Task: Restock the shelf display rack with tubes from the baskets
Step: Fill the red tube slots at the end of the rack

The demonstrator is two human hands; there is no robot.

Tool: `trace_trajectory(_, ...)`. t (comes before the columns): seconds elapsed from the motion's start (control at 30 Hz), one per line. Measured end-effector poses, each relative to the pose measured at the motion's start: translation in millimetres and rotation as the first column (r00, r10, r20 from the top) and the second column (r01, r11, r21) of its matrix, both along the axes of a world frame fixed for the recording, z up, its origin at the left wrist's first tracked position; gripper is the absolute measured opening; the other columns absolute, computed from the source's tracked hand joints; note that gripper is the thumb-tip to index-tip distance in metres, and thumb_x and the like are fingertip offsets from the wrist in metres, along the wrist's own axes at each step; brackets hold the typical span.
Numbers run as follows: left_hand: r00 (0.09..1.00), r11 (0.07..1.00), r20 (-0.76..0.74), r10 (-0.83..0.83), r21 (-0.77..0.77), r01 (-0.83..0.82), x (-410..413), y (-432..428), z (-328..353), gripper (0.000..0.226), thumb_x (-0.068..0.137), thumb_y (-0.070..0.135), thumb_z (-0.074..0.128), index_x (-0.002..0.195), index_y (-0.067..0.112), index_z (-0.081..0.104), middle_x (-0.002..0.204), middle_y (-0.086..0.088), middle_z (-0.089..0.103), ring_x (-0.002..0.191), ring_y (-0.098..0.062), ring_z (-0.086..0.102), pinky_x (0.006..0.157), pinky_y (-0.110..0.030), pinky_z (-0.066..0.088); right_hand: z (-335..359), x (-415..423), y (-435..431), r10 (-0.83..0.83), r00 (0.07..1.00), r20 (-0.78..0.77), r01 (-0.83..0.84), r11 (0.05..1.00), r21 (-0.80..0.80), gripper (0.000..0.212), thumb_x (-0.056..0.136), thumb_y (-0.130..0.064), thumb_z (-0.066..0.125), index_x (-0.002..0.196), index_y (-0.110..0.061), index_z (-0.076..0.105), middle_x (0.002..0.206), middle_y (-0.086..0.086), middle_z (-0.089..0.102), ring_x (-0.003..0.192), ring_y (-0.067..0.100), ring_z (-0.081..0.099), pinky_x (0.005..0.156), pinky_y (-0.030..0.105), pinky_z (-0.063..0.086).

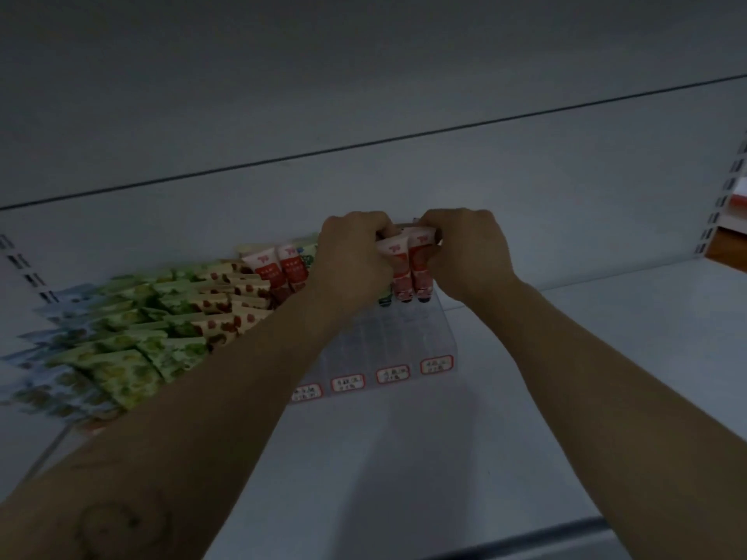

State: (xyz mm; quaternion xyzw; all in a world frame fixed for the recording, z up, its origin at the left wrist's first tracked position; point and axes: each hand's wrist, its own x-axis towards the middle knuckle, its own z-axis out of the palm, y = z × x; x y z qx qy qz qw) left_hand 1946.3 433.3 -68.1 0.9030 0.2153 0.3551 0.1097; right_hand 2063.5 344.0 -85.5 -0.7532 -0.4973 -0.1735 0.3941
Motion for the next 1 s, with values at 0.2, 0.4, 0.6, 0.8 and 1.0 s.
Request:
trace_trajectory(0.2, 1.000, 1.000, 0.006, 0.010, -0.013, -0.010, 2, 1, -1, 0.015, 0.068, 0.008, 0.078, 0.077, 0.012, 0.066, 0.080, -0.008, 0.067, 0.073, -0.021, 0.060, 0.063, -0.025, 0.046, -2, -4, -1, 0.007, 0.995, -0.096, -0.001, 0.998, 0.061, 0.018, 0.076, -0.003, 0.056, 0.085, -0.006, 0.071, 0.081, 0.012, 0.071, 0.071, 0.025, 0.063, 0.066, 0.037, 0.053)
trace_trajectory(0.4, 0.977, 0.988, 0.170, -0.125, -0.071, 0.139, 15, -26, -20, 0.008, 0.072, 0.000, 0.067, 0.072, 0.008, 0.070, 0.066, -0.001, 0.066, 0.062, -0.015, 0.061, 0.054, -0.024, 0.048, -7, 4, -3, -0.063, 0.989, -0.134, 0.071, 0.996, 0.060, 0.011, 0.071, 0.003, 0.060, 0.079, 0.000, 0.067, 0.075, 0.013, 0.068, 0.068, 0.026, 0.061, 0.062, 0.035, 0.049)
trace_trajectory(0.6, 0.964, 0.994, 0.262, -0.050, -0.082, 0.074, 19, -10, -18, 0.008, 0.070, 0.002, 0.068, 0.071, 0.009, 0.063, 0.062, 0.002, 0.057, 0.052, -0.002, 0.044, 0.050, -0.005, 0.034, -11, 13, -8, -0.021, 0.988, -0.156, 0.024, 1.000, 0.019, 0.012, 0.071, 0.004, 0.067, 0.081, -0.003, 0.068, 0.074, 0.010, 0.069, 0.069, 0.026, 0.066, 0.067, 0.034, 0.047)
trace_trajectory(0.8, 0.938, 0.986, 0.347, 0.011, -0.159, 0.047, 13, -9, -33, 0.025, 0.070, -0.007, 0.064, 0.067, 0.016, 0.056, 0.054, 0.013, 0.043, 0.052, 0.008, 0.045, 0.049, -0.007, 0.032, -4, 16, -6, 0.008, 0.998, -0.055, -0.010, 0.999, -0.033, 0.015, 0.073, 0.005, 0.061, 0.082, -0.004, 0.070, 0.073, 0.009, 0.068, 0.065, 0.022, 0.059, 0.058, 0.026, 0.041)
trace_trajectory(1.0, 0.919, 0.989, 0.394, 0.012, -0.138, 0.046, 10, -9, -41, 0.028, 0.066, -0.010, 0.059, 0.063, 0.015, 0.049, 0.052, 0.015, 0.038, 0.049, 0.007, 0.042, 0.045, -0.008, 0.029, 0, 5, 5, 0.080, 0.986, 0.145, -0.073, 0.996, -0.057, 0.028, 0.072, -0.019, 0.050, 0.082, -0.001, 0.070, 0.077, 0.015, 0.070, 0.068, 0.030, 0.061, 0.065, 0.032, 0.046)
